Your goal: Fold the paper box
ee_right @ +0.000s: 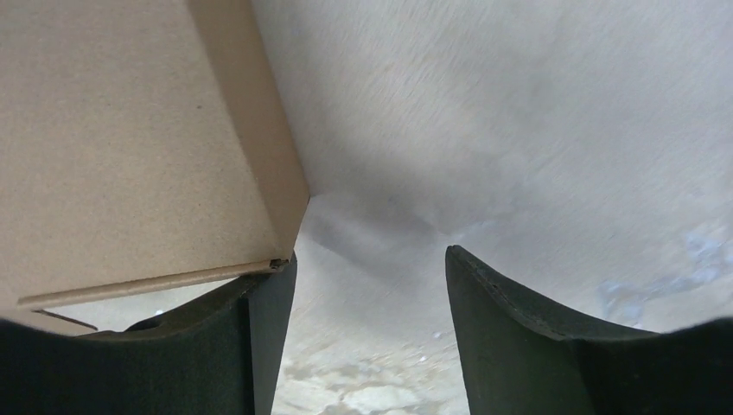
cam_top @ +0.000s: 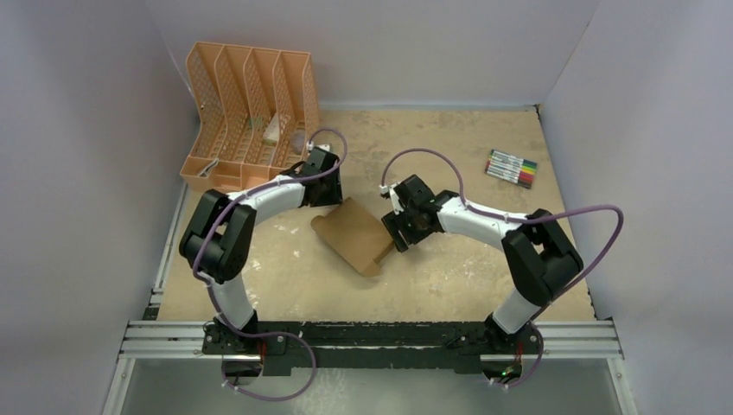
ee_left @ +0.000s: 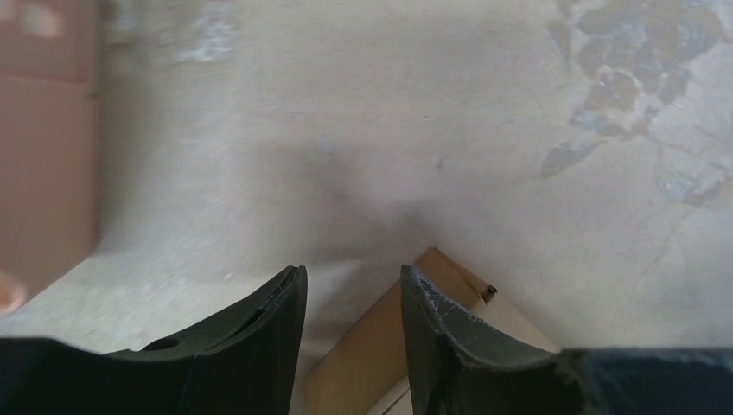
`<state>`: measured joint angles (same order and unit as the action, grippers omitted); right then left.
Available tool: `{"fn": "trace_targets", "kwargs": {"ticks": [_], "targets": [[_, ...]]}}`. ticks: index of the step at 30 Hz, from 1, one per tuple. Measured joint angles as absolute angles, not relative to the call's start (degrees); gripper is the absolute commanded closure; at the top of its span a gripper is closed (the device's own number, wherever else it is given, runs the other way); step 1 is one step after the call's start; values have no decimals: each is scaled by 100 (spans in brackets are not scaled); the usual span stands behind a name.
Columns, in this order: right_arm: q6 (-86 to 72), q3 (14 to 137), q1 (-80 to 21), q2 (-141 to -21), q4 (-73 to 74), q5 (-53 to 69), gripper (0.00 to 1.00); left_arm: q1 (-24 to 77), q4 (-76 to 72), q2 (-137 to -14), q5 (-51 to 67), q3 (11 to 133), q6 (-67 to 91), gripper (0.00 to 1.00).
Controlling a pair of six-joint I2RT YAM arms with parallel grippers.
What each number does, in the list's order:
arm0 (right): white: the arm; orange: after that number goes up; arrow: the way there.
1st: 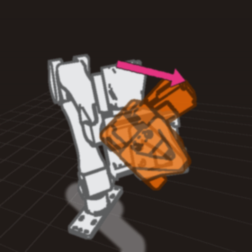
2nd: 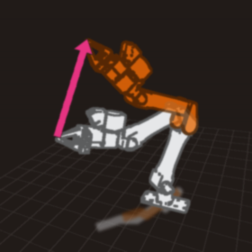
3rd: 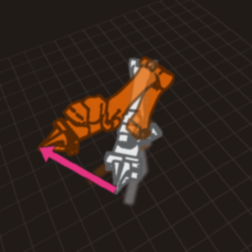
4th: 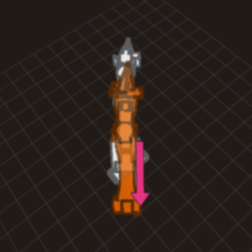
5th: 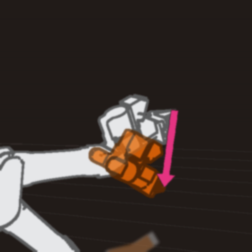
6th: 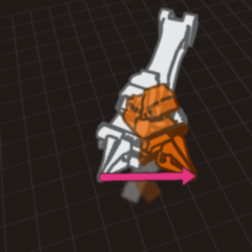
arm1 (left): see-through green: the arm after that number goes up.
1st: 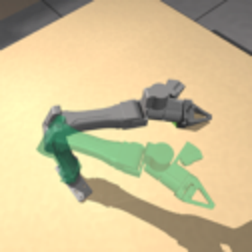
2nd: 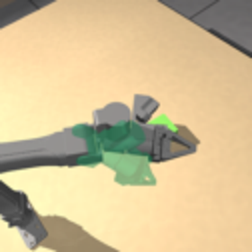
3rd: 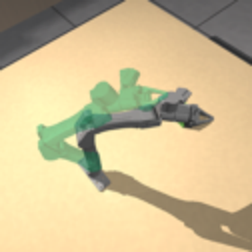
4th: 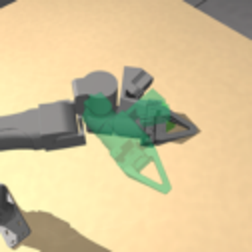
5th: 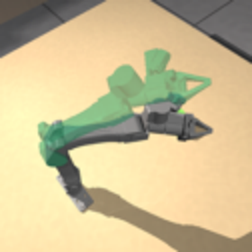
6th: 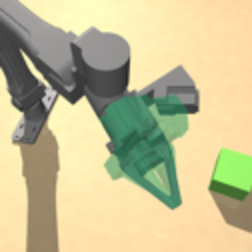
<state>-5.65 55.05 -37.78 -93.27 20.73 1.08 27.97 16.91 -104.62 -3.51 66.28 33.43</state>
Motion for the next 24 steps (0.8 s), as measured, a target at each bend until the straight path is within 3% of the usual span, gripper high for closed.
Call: {"fn": "trace_targets", "kwargs": {"ticks": [15, 24], "targets": [[508, 6978, -3170, -10661, 1238, -340, 33, 2917, 1977, -8888, -1304, 4943, 4626, 50], [495, 6479, -3262, -9677, 1035, -386, 34, 3089, 2550, -7902, -1647, 4858, 4849, 48]]}}
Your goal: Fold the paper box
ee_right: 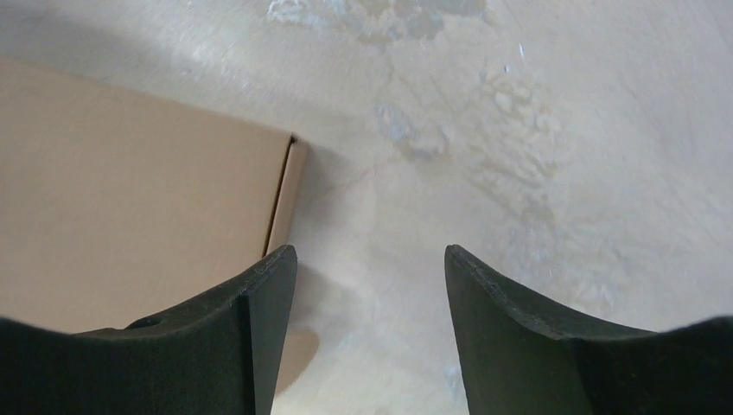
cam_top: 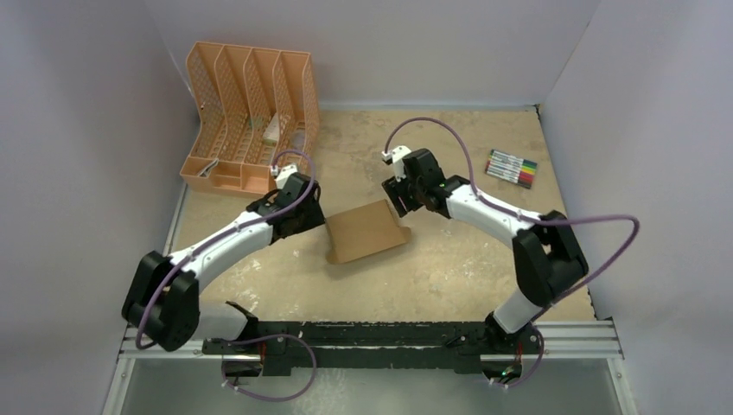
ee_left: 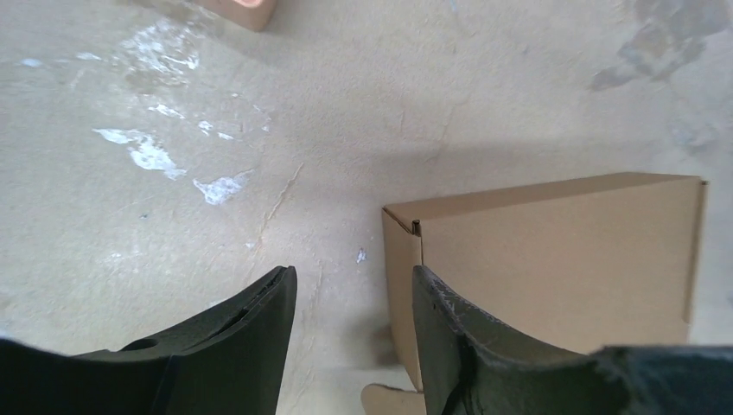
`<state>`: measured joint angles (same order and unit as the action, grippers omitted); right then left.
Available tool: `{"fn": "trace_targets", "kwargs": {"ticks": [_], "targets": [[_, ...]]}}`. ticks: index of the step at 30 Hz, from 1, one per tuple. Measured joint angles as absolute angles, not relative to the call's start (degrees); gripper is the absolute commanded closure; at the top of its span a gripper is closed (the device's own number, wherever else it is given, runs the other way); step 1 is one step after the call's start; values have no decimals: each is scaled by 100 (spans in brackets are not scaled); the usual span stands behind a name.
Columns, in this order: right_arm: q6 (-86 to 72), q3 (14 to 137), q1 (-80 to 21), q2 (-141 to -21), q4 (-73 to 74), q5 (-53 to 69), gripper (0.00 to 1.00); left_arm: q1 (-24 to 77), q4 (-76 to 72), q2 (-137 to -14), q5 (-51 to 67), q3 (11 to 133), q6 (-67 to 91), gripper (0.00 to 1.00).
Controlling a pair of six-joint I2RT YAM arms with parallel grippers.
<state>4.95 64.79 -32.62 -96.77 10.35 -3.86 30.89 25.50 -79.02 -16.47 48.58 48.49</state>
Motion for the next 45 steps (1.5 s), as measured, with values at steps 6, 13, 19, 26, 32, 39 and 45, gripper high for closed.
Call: {"fn": "trace_targets", "kwargs": {"ticks": [6, 13, 19, 26, 32, 39, 45], "targets": [[-34, 5605, -3284, -8385, 1127, -403, 34, 3133, 2797, -6987, -1841, 4556, 5122, 48], [-714, 4619, -3284, -7244, 908, -23, 34, 3170, 2849, -6665, -1863, 4318, 5245, 44], [-1835, 3684, -3284, -6580, 357, 475, 32, 3168, 2488, -7284, -1774, 4689, 4624, 41], [-3446, 2759, -3295, -6305, -585, 720, 31, 3153, 2130, -8744, -1092, 5824, 3465, 42], [-4392, 2123, -3295, -6436, -1422, 947, 34, 3148, 2051, -9498, -447, 6270, 2718, 45], [-5203, 1787, -3312, -7188, -2910, 1330, 46, 3041, 1997, -9673, 150, 6270, 2436, 60], [-5441, 1806, -3339, -7435, -3610, 1461, 66, 2936, 1916, -9741, 545, 6278, 2434, 63]]}}
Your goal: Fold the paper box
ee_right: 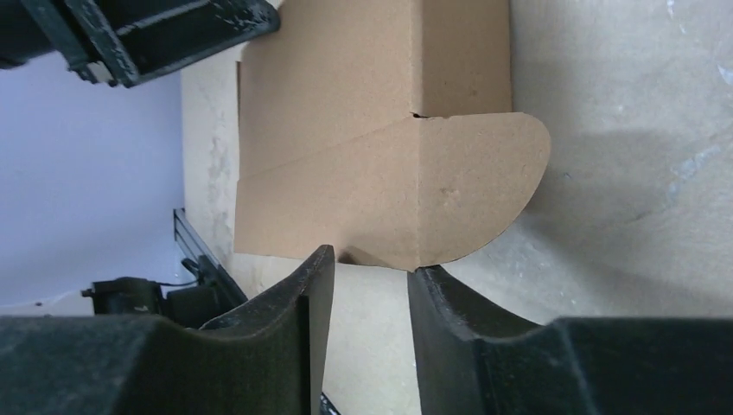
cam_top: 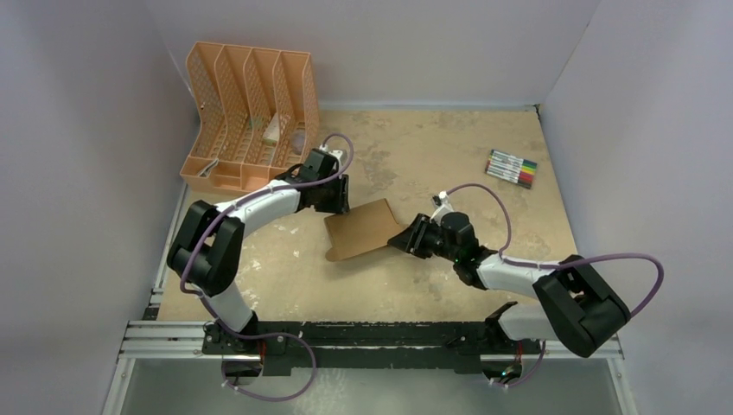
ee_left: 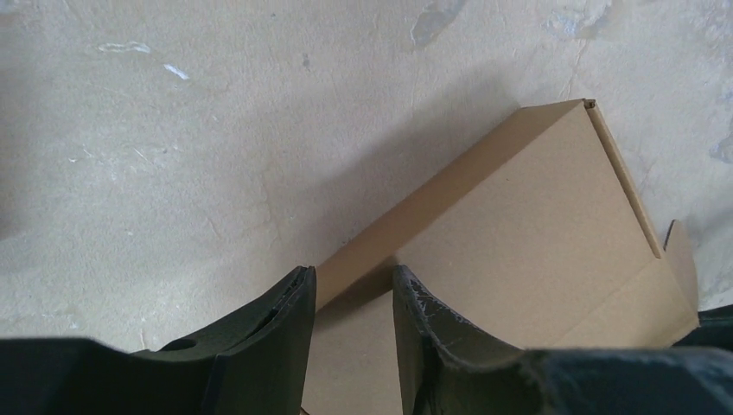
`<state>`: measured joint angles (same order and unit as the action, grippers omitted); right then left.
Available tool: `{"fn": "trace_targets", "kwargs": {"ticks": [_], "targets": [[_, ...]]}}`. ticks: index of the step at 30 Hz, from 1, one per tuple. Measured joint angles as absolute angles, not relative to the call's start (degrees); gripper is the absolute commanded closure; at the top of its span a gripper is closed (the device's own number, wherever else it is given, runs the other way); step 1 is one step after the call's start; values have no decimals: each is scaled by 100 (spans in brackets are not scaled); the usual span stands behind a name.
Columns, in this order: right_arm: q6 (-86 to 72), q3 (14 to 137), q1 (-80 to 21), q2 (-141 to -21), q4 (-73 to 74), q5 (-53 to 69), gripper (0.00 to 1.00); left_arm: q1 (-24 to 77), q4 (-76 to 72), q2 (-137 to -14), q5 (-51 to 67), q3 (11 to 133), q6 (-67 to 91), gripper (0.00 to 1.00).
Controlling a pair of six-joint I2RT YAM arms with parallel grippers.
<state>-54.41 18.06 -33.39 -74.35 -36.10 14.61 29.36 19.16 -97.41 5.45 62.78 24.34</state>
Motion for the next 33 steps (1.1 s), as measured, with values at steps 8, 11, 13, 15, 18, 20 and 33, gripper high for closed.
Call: {"fn": "trace_targets", "kwargs": {"ticks": [8, 11, 13, 15, 18, 20, 33], "targets": [[-5557, 2292, -3336, -7548, -3824, 1568, 92, 2591, 1597, -9913, 978, 6278, 2438, 64], [-5592, 2613, -3339, -7695, -3918, 1623, 94, 2491, 1555, -10012, 1157, 6278, 2434, 64], [-5601, 2832, -3341, -7800, -3953, 1649, 94, 2484, 1625, -10123, 1269, 6278, 2421, 63], [-5596, 3065, -3350, -7907, -3951, 1658, 94, 2486, 1715, -10269, 1387, 6278, 2408, 63], [-5570, 3435, -3367, -8106, -3863, 1656, 92, 2473, 1822, -10436, 1559, 6283, 2357, 63], [-5537, 3662, -3369, -8230, -3758, 1647, 91, 2447, 1883, -10475, 1656, 6357, 2296, 62], [-5148, 4136, -3369, -8162, -2370, 1288, 60, 2349, 2290, -10691, 1260, 6840, 2141, 53]]}}
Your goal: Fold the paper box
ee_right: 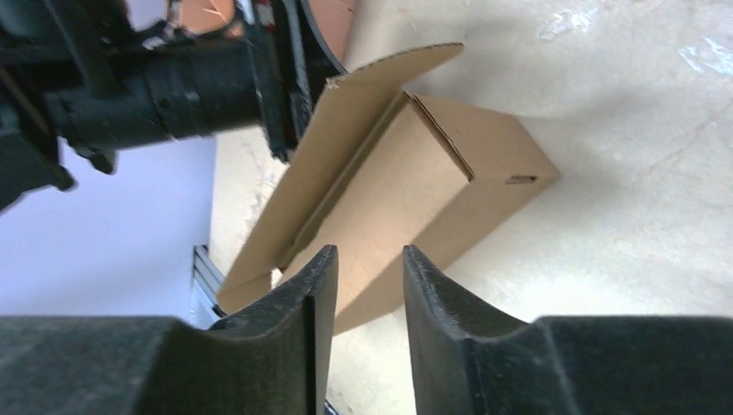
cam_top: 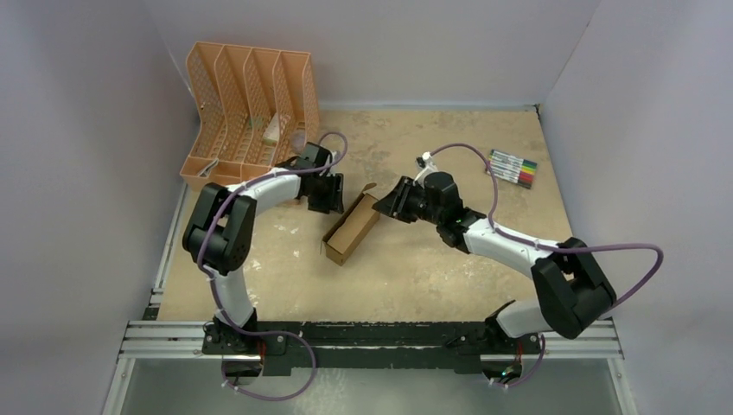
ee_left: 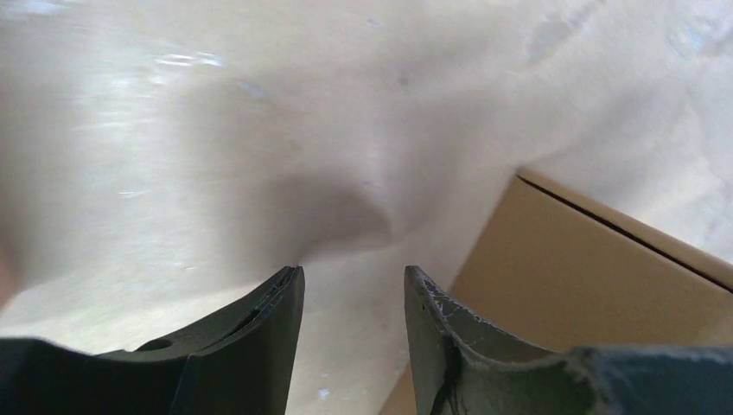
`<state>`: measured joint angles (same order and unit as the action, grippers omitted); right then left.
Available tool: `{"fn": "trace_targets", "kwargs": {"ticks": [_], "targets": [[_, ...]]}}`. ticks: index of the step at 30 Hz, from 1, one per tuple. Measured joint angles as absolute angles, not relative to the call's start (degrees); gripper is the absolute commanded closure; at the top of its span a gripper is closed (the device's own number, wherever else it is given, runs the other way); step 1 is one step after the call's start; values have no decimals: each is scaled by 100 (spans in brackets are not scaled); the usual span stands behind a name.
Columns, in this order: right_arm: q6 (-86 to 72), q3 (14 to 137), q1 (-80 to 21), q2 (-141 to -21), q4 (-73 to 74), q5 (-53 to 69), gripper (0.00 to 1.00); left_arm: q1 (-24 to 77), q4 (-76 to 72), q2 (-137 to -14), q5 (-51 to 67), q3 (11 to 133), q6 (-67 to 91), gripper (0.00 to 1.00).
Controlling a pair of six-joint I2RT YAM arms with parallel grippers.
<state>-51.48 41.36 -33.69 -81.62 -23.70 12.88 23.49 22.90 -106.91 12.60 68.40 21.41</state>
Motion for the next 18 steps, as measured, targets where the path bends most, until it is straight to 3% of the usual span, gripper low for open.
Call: {"fn": "trace_targets", "kwargs": {"ticks": [6, 12, 18], "targets": [[-4292, 4550, -3361, -7894, -1203, 1160, 46, 2161, 2731, -10368, 134, 7113, 2180, 51], [-2464, 5754, -3317, -7944, 89, 974, 43, 2069, 3282, -9404, -840, 7338, 2285, 51], [-1155, 6576, -3293, -8451, 722, 963, 44, 2069, 3627, -8250, -915, 7188, 2558, 50]]}}
